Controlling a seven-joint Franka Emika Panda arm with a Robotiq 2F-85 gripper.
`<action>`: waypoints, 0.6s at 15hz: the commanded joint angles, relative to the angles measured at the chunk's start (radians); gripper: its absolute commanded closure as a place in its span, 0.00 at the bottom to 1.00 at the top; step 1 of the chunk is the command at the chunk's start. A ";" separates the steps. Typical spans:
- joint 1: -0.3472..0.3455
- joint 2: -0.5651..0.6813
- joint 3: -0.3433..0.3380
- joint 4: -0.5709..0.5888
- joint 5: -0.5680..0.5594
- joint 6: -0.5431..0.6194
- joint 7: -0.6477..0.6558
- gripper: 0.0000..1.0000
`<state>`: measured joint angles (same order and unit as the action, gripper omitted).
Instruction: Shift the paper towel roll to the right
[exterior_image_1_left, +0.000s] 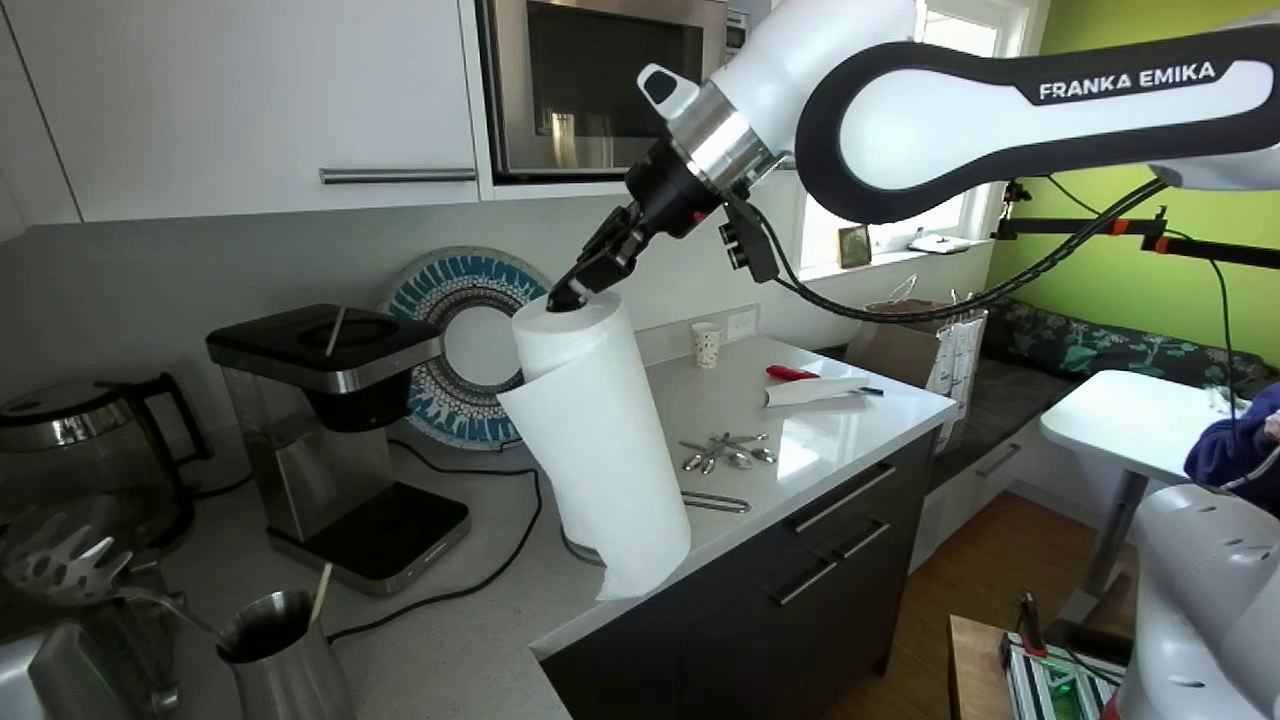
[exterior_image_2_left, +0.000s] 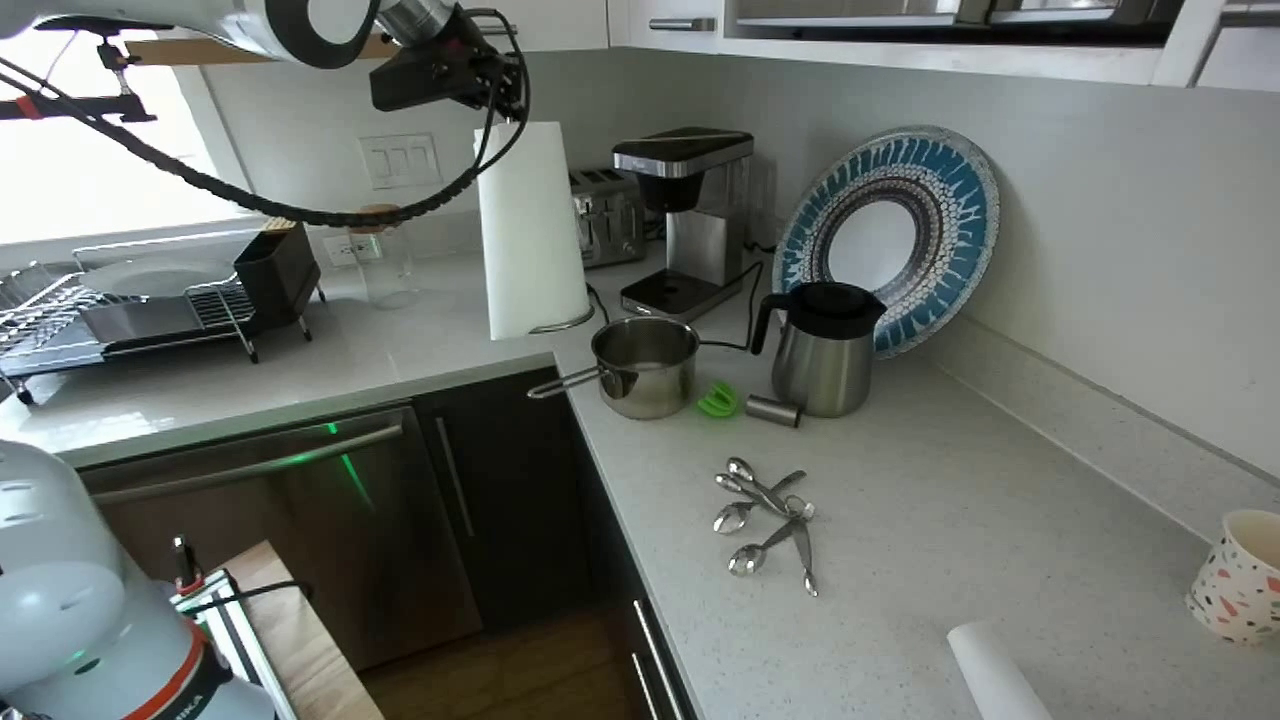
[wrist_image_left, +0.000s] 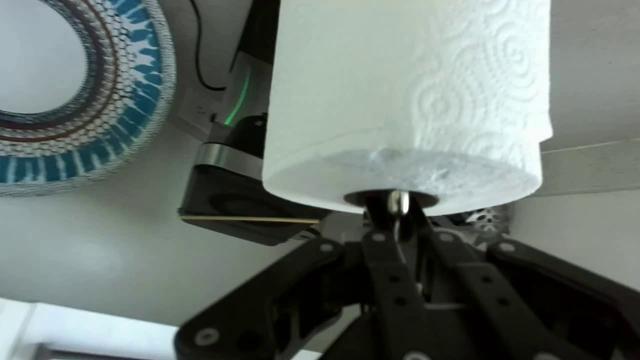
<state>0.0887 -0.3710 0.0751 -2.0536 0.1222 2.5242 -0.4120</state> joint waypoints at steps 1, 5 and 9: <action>-0.071 -0.095 -0.031 0.000 -0.143 -0.005 0.130 0.97; -0.178 -0.177 -0.089 -0.043 -0.247 -0.022 0.239 0.96; -0.155 -0.141 -0.125 -0.029 -0.225 -0.032 0.211 0.89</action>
<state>-0.0847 -0.5133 -0.0360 -2.0866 -0.0880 2.4955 -0.2111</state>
